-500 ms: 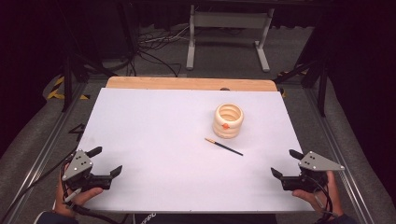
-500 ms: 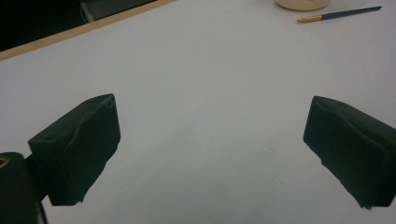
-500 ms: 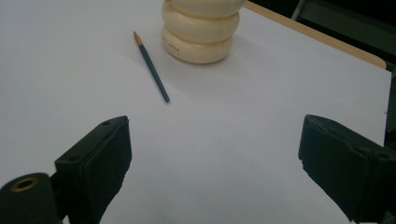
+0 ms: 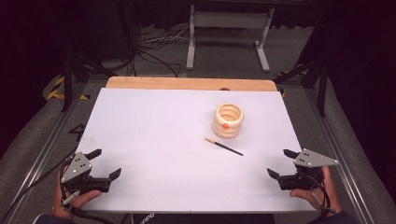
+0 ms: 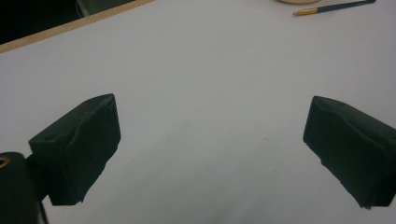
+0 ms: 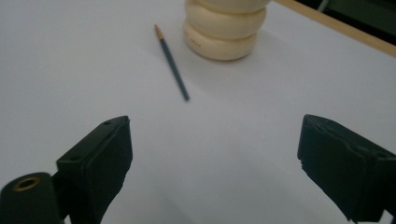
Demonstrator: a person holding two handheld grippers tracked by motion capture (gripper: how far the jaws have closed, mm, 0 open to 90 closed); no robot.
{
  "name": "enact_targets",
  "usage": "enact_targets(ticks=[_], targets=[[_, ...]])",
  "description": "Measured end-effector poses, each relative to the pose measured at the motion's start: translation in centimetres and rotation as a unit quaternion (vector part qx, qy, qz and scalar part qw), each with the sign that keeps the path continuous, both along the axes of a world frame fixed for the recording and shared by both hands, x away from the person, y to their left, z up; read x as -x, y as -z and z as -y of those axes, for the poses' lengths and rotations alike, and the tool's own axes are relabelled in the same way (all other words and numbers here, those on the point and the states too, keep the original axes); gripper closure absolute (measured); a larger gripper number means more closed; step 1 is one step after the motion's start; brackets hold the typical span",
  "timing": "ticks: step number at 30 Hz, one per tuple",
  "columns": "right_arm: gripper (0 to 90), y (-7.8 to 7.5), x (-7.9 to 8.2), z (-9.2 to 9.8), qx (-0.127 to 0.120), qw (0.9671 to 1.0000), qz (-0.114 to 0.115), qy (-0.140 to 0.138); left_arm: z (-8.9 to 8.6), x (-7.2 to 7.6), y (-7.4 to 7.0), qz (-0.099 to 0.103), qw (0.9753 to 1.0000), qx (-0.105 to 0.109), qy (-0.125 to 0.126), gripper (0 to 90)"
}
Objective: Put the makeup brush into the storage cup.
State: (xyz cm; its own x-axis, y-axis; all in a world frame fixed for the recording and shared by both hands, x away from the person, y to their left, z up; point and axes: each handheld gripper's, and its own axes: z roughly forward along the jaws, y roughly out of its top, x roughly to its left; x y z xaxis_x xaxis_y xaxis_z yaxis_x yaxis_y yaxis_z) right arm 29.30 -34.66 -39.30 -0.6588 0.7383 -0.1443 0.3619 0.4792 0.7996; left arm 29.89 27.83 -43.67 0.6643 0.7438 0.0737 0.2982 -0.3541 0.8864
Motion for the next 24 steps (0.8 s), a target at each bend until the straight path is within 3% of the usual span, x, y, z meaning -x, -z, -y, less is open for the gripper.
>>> enact_targets(ticks=[6, 11, 16, 18, 24], targets=[[12.8, -0.5, -0.8, -1.5, 0.042, 0.9985, -0.029, -0.02, 0.0, 0.0, 0.1, -0.003, 1.0, -0.002, 0.006, 3.5], [15.4, -0.5, -2.1, -2.6, 0.071, 0.9964, -0.038, -0.028, 0.1, 0.0, 0.1, -0.004, 1.0, -0.003, 0.006, 3.6], [16.0, -1.0, -3.2, -3.8, 0.106, 0.9924, -0.049, -0.04, 0.1, 0.1, 0.1, -0.005, 1.0, -0.001, 0.004, 3.9], [16.7, -1.3, -4.1, -4.8, 0.134, 0.9885, -0.055, -0.045, 0.1, 0.0, 0.2, -0.008, 1.0, 0.001, 0.005, 3.9], [19.4, -1.6, -5.7, -6.5, 0.154, 0.9839, -0.073, -0.053, 0.1, 0.0, 0.2, -0.009, 0.9999, 0.0, 0.008, 3.9]])
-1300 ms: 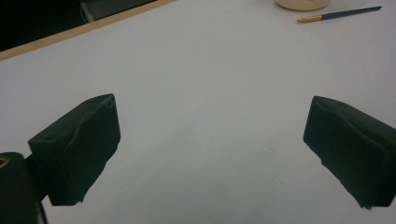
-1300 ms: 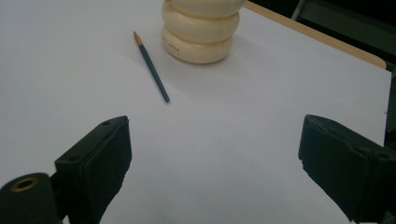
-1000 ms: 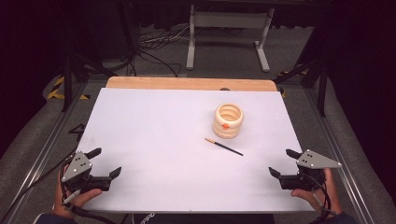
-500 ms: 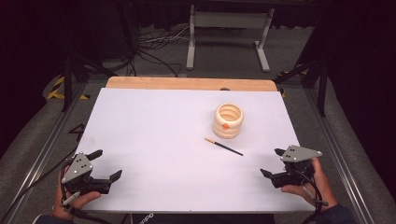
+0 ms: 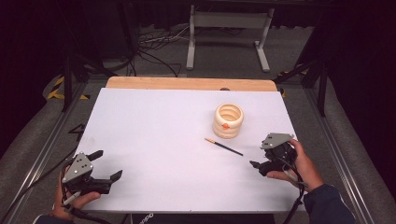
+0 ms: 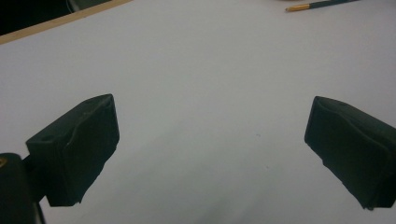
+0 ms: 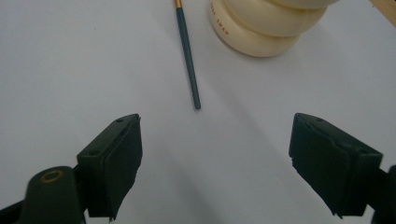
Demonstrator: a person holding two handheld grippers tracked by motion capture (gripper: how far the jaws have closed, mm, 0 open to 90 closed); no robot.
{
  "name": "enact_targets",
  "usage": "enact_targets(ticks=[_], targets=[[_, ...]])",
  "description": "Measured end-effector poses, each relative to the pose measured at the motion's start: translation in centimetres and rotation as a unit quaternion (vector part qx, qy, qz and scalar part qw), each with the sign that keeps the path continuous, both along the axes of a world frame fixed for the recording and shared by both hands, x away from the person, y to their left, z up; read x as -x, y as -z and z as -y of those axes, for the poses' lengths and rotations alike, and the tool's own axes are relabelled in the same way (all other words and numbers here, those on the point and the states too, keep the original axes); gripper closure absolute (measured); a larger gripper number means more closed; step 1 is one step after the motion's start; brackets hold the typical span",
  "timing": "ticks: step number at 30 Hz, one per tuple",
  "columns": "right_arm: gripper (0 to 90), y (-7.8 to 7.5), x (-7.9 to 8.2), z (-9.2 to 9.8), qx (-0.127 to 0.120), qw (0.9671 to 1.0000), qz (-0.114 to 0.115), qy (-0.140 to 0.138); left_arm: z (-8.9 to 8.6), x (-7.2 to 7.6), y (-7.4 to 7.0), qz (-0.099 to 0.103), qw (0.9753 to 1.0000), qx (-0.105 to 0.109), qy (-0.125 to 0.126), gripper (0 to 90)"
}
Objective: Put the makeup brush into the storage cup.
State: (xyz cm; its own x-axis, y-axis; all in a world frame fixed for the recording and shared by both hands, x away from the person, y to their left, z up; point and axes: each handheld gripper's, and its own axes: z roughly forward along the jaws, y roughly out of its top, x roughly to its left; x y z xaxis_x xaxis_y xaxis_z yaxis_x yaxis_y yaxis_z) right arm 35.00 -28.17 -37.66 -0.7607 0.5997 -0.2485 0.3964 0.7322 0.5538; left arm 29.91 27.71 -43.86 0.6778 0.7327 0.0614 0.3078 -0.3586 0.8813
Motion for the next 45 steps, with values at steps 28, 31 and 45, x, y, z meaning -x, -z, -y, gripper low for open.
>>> enact_targets(ticks=[28, 31, 45], targets=[[42.1, 1.8, -5.7, -7.1, 0.104, 0.9896, -0.087, -0.049, 0.0, -0.1, 0.2, -0.01, 0.9999, 0.001, 0.009, 4.0], [42.8, 2.2, -6.2, -7.5, 0.114, 0.9882, -0.092, -0.046, 0.0, -0.2, 0.3, -0.011, 0.9999, 0.001, 0.011, 4.1], [67.5, 3.6, -7.6, -8.9, 0.137, 0.9823, -0.121, -0.041, -0.2, -0.3, 0.4, -0.016, 0.9998, 0.002, 0.012, 4.5]])
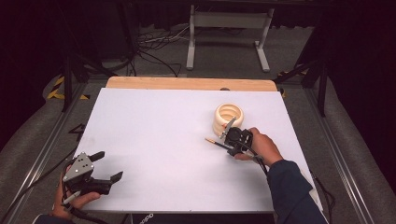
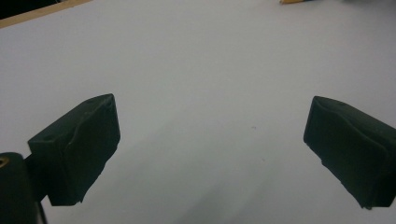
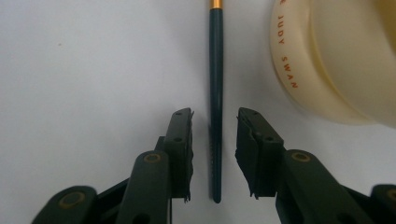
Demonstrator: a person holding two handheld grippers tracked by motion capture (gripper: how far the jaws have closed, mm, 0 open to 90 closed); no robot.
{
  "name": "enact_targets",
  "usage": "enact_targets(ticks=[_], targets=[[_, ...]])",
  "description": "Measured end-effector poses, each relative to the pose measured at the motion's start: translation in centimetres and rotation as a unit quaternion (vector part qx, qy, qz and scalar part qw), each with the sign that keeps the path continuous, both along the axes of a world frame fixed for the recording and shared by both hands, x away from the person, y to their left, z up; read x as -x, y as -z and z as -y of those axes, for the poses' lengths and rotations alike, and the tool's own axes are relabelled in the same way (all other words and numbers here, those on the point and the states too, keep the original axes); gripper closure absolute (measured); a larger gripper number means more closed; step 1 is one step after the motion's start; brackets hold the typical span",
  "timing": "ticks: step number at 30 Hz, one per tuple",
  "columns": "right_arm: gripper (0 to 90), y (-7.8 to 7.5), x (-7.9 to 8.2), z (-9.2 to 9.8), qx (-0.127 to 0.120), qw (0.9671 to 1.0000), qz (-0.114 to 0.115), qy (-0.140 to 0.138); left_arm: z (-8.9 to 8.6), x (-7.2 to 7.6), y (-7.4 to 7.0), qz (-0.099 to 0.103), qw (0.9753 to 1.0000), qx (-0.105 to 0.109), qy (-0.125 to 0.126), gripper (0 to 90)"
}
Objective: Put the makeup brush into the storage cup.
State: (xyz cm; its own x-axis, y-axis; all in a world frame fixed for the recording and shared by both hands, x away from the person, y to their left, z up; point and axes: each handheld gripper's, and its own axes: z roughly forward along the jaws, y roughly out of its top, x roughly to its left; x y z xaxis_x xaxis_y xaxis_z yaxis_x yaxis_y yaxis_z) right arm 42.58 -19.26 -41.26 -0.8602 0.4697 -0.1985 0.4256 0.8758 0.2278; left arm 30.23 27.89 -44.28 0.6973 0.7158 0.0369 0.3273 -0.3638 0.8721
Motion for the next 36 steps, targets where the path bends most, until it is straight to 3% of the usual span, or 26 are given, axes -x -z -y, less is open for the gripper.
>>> enact_targets(ticks=[11, 25, 36], targets=[[76.5, 0.6, -1.0, -0.7, 0.002, 0.9999, 0.0, 0.012, 0.0, 0.0, 0.0, -0.002, 1.0, 0.004, 0.005, 4.7], [80.7, 0.8, -1.6, -1.6, 0.011, 0.9999, -0.01, 0.008, 0.1, 0.0, 0.1, -0.005, 0.9999, 0.003, 0.011, 5.0], [83.4, 0.7, -2.2, -2.2, 0.03, 0.9987, -0.038, 0.013, 0.2, 0.0, 0.1, -0.007, 0.9998, 0.006, 0.016, 5.4]])
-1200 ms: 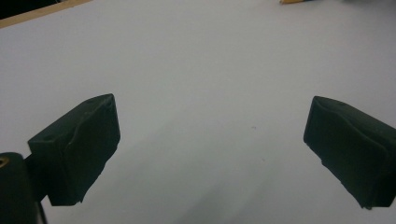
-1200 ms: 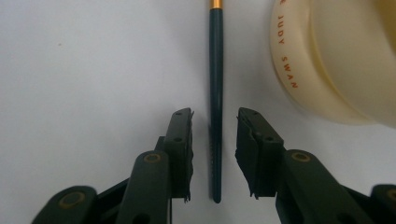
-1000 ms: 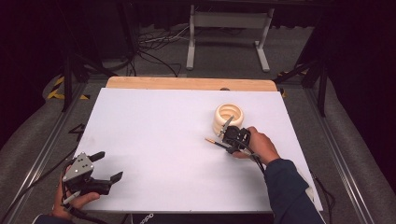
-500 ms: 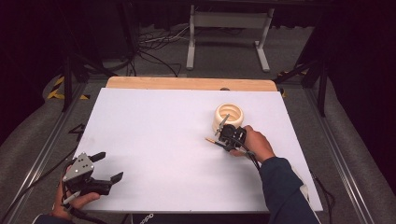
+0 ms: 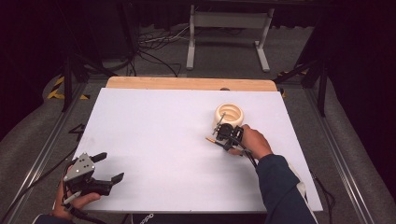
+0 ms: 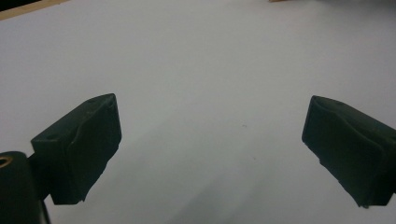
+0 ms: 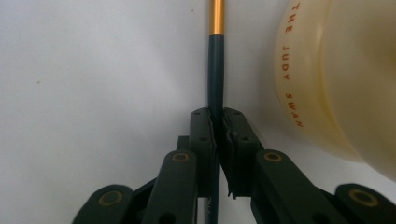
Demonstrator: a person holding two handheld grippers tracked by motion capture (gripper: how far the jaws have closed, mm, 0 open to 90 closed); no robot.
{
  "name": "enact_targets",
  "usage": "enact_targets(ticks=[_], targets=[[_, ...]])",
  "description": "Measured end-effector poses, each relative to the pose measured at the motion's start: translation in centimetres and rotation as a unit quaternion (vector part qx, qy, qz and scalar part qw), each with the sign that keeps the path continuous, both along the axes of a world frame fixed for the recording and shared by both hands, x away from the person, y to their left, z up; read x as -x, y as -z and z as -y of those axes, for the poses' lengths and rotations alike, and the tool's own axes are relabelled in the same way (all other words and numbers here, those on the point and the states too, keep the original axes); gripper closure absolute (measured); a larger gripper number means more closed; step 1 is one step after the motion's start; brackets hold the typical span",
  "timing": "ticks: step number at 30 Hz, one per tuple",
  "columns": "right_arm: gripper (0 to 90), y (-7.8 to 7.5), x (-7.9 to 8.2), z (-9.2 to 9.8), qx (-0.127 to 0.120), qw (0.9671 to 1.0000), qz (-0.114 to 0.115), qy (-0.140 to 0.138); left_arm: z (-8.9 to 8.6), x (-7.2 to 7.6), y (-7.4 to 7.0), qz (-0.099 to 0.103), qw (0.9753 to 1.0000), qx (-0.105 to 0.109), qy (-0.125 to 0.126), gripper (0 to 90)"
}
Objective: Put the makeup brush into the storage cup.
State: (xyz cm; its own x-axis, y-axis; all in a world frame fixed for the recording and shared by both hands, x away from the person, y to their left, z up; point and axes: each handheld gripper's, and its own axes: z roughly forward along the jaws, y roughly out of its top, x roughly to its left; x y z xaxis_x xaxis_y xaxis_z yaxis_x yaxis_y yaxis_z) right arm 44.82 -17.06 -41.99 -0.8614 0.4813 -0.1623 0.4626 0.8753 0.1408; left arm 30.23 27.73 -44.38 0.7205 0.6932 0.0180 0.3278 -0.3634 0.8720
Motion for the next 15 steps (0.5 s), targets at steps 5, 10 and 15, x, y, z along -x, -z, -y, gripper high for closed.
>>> enact_targets(ticks=[5, 10, 15], targets=[[83.3, 0.0, -0.2, -0.7, 0.024, 0.9997, -0.007, -0.004, -0.1, 0.0, 0.0, 0.001, 1.0, 0.001, -0.001, 5.4], [83.2, 0.0, -0.4, -1.0, 0.038, 0.9992, -0.014, -0.004, 0.0, 0.0, 0.0, 0.0, 1.0, 0.001, 0.0, 5.4], [82.8, 0.0, -0.4, -1.3, 0.048, 0.9987, -0.013, -0.008, 0.0, 0.0, 0.0, -0.001, 1.0, -0.001, 0.001, 5.4]])
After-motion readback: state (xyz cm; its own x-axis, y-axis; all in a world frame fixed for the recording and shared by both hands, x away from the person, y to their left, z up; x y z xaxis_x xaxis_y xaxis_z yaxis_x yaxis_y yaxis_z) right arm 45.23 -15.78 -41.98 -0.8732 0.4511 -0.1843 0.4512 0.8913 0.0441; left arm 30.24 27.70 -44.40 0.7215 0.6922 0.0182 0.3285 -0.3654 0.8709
